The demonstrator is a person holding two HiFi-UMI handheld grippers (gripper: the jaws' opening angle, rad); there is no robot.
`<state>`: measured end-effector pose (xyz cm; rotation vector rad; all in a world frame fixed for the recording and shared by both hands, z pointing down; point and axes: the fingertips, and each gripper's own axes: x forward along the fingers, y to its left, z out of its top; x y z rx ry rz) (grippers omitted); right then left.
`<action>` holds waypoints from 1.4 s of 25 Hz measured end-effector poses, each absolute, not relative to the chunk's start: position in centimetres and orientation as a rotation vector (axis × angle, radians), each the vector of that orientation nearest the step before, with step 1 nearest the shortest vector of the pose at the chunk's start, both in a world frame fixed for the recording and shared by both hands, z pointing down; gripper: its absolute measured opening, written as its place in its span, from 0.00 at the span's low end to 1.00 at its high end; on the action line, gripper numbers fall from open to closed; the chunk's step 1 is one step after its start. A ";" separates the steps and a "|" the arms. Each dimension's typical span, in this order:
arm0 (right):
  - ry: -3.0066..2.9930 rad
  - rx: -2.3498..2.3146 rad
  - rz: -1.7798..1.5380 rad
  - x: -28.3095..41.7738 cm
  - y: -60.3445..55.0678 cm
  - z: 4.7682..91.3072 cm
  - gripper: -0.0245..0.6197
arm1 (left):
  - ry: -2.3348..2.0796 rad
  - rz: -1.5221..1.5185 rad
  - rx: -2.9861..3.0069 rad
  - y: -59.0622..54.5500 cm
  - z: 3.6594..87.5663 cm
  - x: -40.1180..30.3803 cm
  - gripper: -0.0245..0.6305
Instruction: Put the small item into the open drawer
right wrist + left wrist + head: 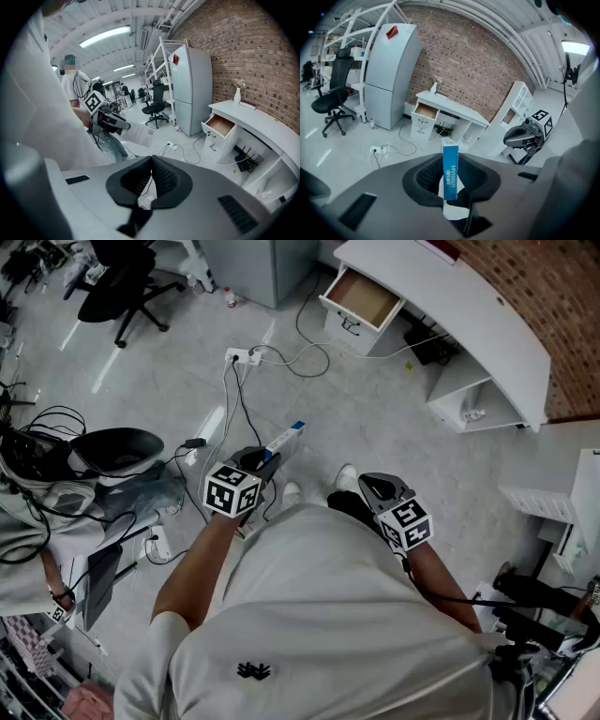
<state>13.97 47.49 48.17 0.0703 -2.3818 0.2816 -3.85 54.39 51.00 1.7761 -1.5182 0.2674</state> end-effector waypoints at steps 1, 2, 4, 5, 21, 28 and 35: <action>-2.383 0.072 0.278 14.0 47.4 48.2 0.08 | -1.521 0.266 1.774 54.3 51.0 -3.8 0.19; -2.384 0.075 0.275 14.1 47.3 48.2 0.08 | -1.523 0.265 1.772 54.1 51.1 -3.8 0.19; -2.385 0.085 0.272 14.2 47.0 48.2 0.08 | -1.524 0.262 1.774 53.7 51.0 -3.7 0.19; -2.385 0.093 0.273 14.2 46.9 48.2 0.08 | -1.523 0.261 1.776 53.5 51.0 -3.6 0.19; -2.386 0.142 0.389 13.9 34.1 49.2 0.09 | -1.486 0.337 1.728 39.7 52.1 -5.0 0.19; -2.420 0.142 0.424 11.7 21.4 49.6 0.18 | -1.501 0.403 1.703 26.4 51.6 -7.7 0.19; -2.429 0.168 0.440 13.2 11.5 50.3 0.18 | -1.536 0.459 1.700 15.3 51.7 -8.9 0.19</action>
